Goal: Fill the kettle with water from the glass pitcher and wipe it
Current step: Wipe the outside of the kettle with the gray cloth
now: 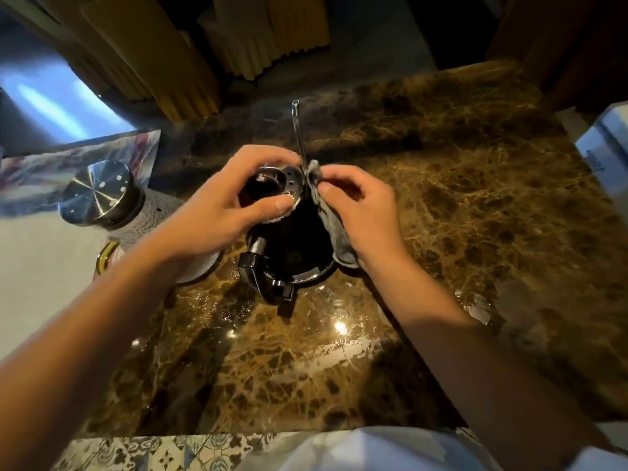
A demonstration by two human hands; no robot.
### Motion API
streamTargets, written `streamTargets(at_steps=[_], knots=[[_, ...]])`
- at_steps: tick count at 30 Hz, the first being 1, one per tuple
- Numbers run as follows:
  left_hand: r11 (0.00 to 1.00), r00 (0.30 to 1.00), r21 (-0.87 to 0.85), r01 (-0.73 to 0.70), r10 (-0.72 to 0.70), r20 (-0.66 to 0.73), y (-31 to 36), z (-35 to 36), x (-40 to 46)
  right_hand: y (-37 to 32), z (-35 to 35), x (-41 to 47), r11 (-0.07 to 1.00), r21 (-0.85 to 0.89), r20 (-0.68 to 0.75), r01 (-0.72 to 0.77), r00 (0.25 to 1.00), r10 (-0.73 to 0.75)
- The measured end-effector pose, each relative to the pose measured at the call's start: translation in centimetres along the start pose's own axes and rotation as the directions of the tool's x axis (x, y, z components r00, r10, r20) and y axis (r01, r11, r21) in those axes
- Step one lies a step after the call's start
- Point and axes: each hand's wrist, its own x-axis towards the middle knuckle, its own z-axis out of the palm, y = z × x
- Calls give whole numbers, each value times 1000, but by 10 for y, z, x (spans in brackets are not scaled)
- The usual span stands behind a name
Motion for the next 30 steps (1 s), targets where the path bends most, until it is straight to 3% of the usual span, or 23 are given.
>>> streamTargets(at_steps=[2,3,5,6,9,12,20,25,27,30], knots=[[994,998,97,52,-54,15,8,-9,0,5,9,8,1000,23,16,-19,1000,19],[966,998,249,67,-65,-18,12,-9,-1,11,11,10,999,20,28,-37,999,36],[839,993,536,98,-46,-110,21,0,-7,25,10,12,993,38,35,-111,993,110],[802,989,585,122,-47,-143,25,5,-9,32,7,11,984,71,42,-164,986,161],[825,970,531,195,-81,-231,32,16,-12,46,-3,6,940,153,53,-304,953,300],[838,960,504,208,-78,-268,36,20,-13,47,-10,-1,920,178,28,-350,936,350],[866,993,488,111,-75,-94,45,7,-6,8,-8,-6,986,126,133,-109,987,92],[893,996,441,91,-75,-53,45,4,-6,21,-3,9,977,33,199,-210,959,200],[859,985,484,167,-128,-113,47,12,-8,30,-8,14,961,27,196,-277,944,267],[668,937,660,344,-197,-289,46,21,-13,45,-17,17,960,-69,125,-271,953,277]])
